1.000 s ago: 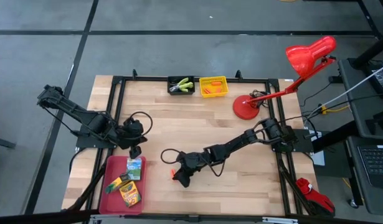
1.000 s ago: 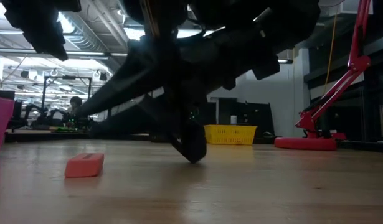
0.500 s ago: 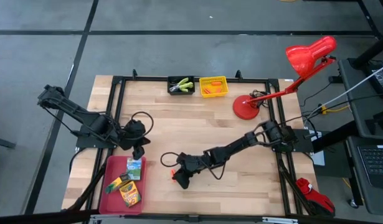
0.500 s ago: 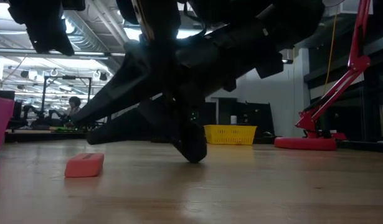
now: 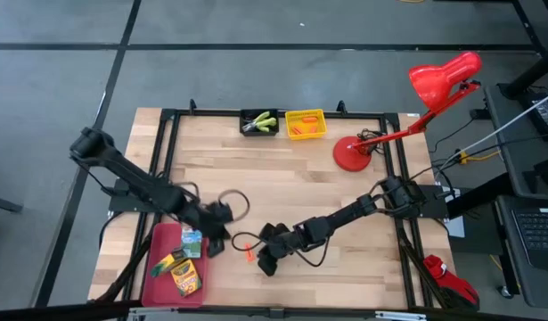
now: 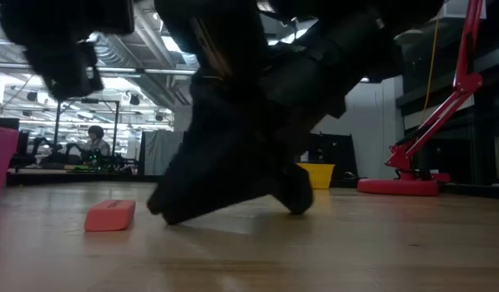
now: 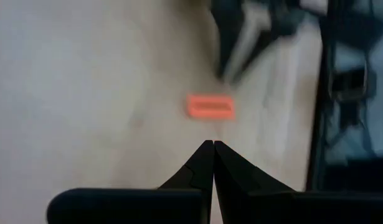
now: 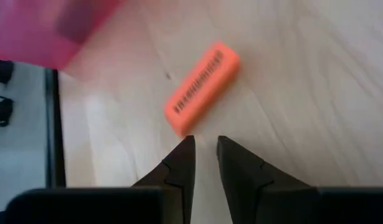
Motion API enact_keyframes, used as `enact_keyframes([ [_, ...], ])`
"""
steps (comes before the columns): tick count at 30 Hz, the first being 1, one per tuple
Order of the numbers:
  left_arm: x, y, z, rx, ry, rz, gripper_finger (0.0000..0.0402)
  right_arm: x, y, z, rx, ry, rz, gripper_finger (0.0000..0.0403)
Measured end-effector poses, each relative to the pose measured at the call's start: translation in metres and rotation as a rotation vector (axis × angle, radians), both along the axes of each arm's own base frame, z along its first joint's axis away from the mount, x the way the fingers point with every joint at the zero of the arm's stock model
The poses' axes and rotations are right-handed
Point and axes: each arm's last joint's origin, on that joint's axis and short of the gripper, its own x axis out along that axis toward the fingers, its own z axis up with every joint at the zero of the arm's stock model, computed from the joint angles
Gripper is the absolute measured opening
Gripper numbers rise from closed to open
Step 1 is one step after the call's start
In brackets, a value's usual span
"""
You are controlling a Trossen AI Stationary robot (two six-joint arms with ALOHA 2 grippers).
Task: Pick & Place School Supplies
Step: Put the orange eraser into the yellow bin
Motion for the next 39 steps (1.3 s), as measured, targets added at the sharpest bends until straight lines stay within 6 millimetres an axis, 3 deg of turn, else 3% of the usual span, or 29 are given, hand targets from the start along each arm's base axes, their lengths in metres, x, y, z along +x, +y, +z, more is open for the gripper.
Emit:
enact_keyframes([
  [7,0.02,-0.027,-0.047,-0.092,0.137,-0.109,0.0024,-0.03,0.013,0.018,-0.044,0.195,0.061,0.0076],
  [14,0.033,-0.017,-0.054,-0.083,0.107,-0.074,0.008,-0.067,0.015,0.045,-0.121,0.399,0.137,0.0084],
  [19,0.044,0.002,-0.054,-0.089,0.095,-0.014,0.0107,-0.073,0.031,0.071,-0.055,0.274,0.149,0.0085],
  [25,0.051,0.018,-0.061,-0.145,0.141,0.005,0.0107,-0.073,0.051,0.102,0.035,0.047,0.134,0.0085],
  [29,0.048,0.011,-0.068,-0.196,0.202,-0.036,0.0107,-0.073,0.056,0.127,0.084,-0.095,0.076,0.0085],
  [39,0.058,-0.019,-0.093,-0.307,0.186,-0.082,0.0087,-0.073,0.049,0.133,-0.01,-0.173,-0.101,0.0085],
])
